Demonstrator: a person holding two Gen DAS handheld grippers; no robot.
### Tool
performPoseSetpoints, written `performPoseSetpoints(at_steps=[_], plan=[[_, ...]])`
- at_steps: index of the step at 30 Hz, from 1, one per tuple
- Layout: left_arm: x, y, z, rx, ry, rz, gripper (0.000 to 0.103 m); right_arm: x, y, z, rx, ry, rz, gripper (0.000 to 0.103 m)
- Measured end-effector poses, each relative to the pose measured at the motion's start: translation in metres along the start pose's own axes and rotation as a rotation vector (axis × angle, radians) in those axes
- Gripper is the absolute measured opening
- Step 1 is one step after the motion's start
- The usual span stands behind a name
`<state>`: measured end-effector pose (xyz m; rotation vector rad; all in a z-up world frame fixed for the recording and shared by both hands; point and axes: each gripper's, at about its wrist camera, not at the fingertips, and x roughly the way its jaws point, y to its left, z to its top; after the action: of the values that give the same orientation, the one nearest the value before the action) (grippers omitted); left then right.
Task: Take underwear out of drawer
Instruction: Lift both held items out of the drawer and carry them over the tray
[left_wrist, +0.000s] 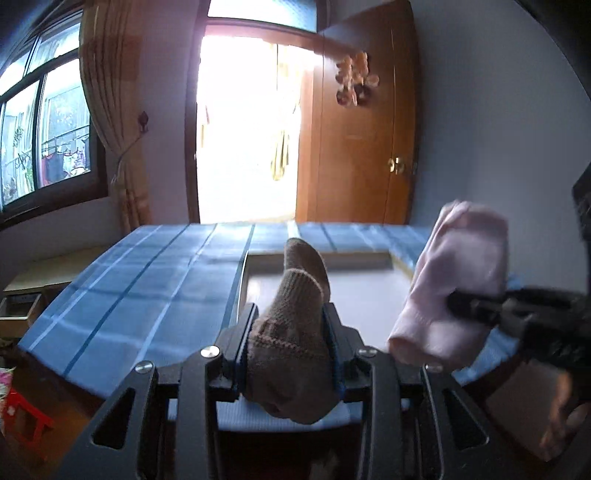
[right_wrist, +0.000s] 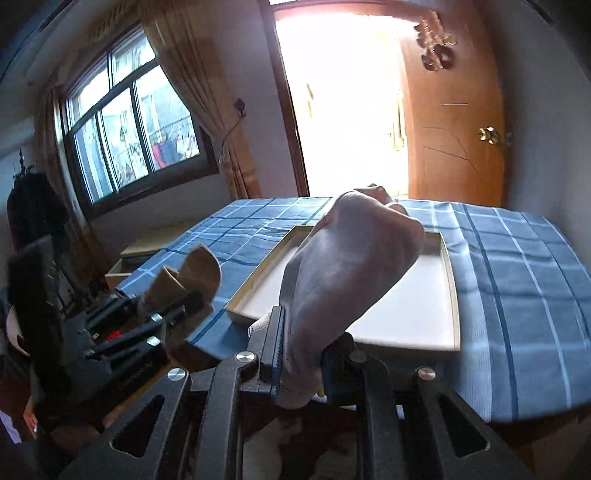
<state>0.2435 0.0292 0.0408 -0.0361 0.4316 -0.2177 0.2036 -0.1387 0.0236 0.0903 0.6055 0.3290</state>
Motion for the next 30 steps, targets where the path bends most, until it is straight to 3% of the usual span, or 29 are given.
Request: performPoseSetpoints(at_steps=[4, 7, 13, 21, 27, 30], plan=[[0.028, 0.006, 0.022, 0.002, -0.026, -0.007, 0.034, 0.031, -0.011, 0.020, -0.018, 0.035, -0.021, 0.019], [0.055, 0.008, 0.033, 0.008, -0.003, -0.002, 0.034, 0.058, -0.019, 0.036, -0.021, 0.060, -0.040, 0.019], [0.118, 0.011, 0.043, 0.013, 0.080, 0.005, 0.034, 0.125, -0.035, 0.063, -0.048, 0.179, -0.045, 0.020], [0.187, 0.028, 0.039, -0.054, 0.247, 0.033, 0.034, 0.218, -0.050, 0.078, -0.097, 0.417, 0.001, 0.020], [0.211, 0.037, 0.031, -0.061, 0.298, 0.104, 0.034, 0.256, -0.053, 0.084, -0.041, 0.465, 0.064, 0.020], [0.220, 0.047, 0.027, -0.086, 0.334, 0.117, 0.037, 0.269, -0.050, 0.087, -0.040, 0.465, 0.056, 0.020]])
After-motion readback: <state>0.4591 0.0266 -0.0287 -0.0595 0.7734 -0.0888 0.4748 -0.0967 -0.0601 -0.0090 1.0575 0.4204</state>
